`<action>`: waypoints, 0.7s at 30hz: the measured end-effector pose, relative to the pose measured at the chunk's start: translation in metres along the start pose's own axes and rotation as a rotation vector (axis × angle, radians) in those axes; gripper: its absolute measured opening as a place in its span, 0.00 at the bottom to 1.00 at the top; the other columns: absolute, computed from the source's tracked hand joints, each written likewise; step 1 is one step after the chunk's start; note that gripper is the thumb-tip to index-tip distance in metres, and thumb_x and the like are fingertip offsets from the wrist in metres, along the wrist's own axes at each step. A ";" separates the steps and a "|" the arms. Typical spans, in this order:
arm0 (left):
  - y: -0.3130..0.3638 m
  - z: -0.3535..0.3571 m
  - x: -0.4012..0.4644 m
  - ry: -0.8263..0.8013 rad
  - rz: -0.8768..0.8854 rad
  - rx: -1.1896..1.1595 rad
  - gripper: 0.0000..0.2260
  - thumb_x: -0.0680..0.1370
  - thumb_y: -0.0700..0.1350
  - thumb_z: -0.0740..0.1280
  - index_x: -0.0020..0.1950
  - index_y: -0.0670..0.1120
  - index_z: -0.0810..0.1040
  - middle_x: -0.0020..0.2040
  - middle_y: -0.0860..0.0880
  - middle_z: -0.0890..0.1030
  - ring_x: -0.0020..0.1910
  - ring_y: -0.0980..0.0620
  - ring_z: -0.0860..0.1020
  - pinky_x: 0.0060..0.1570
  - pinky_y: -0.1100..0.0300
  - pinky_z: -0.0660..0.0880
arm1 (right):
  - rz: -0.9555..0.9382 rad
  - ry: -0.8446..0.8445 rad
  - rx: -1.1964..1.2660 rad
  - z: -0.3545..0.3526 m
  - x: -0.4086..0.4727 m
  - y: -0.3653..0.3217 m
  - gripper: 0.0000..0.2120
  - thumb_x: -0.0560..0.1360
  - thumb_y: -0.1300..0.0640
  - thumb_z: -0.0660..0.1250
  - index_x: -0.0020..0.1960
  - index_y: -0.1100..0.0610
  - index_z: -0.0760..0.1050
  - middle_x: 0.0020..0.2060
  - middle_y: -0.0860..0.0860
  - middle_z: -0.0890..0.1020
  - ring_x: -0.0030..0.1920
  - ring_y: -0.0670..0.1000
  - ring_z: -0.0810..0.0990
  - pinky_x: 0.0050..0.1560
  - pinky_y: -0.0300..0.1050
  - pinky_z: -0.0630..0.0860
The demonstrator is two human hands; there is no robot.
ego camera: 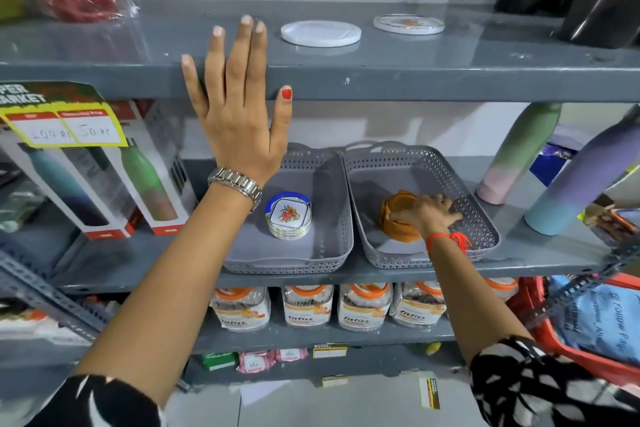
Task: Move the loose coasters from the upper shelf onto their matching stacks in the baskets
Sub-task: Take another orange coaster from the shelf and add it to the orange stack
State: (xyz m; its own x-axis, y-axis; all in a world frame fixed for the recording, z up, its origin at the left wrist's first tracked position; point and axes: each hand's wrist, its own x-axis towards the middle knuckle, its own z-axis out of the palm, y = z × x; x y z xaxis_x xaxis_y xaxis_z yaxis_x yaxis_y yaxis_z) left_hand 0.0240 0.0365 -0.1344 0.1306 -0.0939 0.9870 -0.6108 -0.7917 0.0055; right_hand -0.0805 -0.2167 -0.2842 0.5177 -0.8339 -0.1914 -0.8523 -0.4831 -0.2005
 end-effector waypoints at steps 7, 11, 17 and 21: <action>0.001 0.002 0.000 0.018 -0.009 0.007 0.25 0.79 0.54 0.49 0.71 0.43 0.64 0.69 0.46 0.69 0.70 0.46 0.61 0.72 0.54 0.40 | -0.024 -0.069 -0.074 0.003 0.003 0.003 0.45 0.67 0.31 0.66 0.73 0.57 0.62 0.76 0.60 0.55 0.76 0.64 0.48 0.70 0.73 0.50; 0.001 0.002 -0.001 0.016 -0.007 0.000 0.24 0.79 0.54 0.49 0.71 0.43 0.64 0.70 0.46 0.69 0.70 0.46 0.61 0.72 0.53 0.40 | -0.078 0.040 -0.035 -0.002 -0.012 0.004 0.41 0.67 0.33 0.67 0.70 0.60 0.66 0.71 0.62 0.64 0.72 0.64 0.56 0.69 0.70 0.56; 0.000 0.001 -0.001 -0.007 -0.011 -0.021 0.24 0.80 0.54 0.48 0.72 0.44 0.62 0.70 0.46 0.68 0.71 0.46 0.60 0.72 0.52 0.41 | -0.389 0.428 0.170 -0.047 -0.085 -0.017 0.19 0.72 0.43 0.68 0.56 0.55 0.79 0.53 0.58 0.82 0.58 0.62 0.76 0.51 0.54 0.77; 0.001 -0.002 -0.001 -0.031 -0.018 -0.046 0.24 0.80 0.53 0.49 0.73 0.44 0.61 0.71 0.46 0.67 0.71 0.46 0.59 0.73 0.50 0.42 | -0.593 0.653 0.387 -0.100 -0.150 -0.036 0.11 0.71 0.43 0.67 0.47 0.47 0.82 0.35 0.47 0.85 0.43 0.55 0.84 0.41 0.47 0.79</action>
State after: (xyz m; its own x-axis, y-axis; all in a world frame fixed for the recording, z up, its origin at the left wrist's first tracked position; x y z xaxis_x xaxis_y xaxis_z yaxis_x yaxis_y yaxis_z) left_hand 0.0216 0.0369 -0.1351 0.1659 -0.0989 0.9812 -0.6429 -0.7653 0.0316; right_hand -0.1345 -0.1012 -0.1520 0.6131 -0.5228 0.5923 -0.3207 -0.8499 -0.4182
